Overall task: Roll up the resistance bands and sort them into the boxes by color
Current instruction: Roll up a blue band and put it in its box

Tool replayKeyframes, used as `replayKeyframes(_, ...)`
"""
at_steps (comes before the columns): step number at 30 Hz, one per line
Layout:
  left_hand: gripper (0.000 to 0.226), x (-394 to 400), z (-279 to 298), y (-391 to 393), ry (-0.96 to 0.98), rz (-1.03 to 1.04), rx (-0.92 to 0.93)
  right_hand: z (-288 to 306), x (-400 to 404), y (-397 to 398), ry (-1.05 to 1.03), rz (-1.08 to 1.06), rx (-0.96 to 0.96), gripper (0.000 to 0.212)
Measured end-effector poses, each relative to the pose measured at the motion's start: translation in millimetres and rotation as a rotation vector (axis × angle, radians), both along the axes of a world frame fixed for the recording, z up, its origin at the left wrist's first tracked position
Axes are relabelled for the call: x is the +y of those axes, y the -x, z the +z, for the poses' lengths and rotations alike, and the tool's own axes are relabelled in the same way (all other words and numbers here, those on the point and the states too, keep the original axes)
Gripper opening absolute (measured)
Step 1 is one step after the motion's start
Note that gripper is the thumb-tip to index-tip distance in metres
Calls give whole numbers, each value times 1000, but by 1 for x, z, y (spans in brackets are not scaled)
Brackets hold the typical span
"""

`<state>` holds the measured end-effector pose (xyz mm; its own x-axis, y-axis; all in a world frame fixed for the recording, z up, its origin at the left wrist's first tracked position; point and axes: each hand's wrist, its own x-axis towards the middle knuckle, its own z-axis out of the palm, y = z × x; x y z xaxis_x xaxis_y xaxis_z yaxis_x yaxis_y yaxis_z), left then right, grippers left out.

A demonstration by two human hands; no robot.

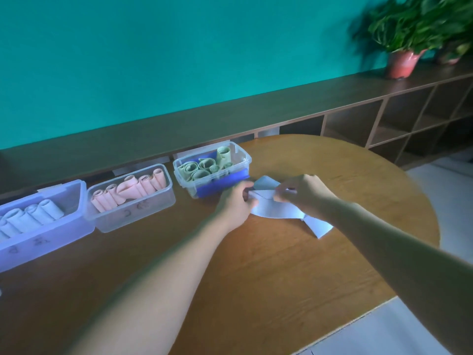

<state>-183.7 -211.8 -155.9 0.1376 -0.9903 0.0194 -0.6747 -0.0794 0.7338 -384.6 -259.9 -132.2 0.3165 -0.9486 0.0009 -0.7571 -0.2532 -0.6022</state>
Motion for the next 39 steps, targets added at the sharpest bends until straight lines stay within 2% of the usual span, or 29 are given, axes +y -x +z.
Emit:
replayKeyframes(4,36,8,13,14,63,89,77,12,14,10,59,37,-57,22)
replayKeyframes(7,30,20,45,16,119,61,115,37,24,12,92,61,-120,28)
replayKeyframes(14,21,67,149,11,328,10,50,130,78,-5,246,189,-284,26)
replayKeyframes(18,16,123,207,10,401,-22,8,173,116,-12,317,209,-347,24)
replayKeyframes(21,13,171,242,8,453,18,-55,199,157,-17,328,274,-366,9)
replayKeyframes(24,17,222,268,2,501,64,-134,222,199,-23,315,368,-460,14)
replayKeyframes(27,21,275,287,-3,508,72,-210,242,244,-28,321,443,-516,4)
replayKeyframes(30,24,325,301,-10,495,92,-261,256,285,-34,341,491,-546,7)
replayKeyframes(34,22,385,311,-15,486,117,-269,265,332,-45,340,541,-539,15)
replayKeyframes(39,21,433,305,-31,373,146,-223,258,366,-60,256,599,-519,8)
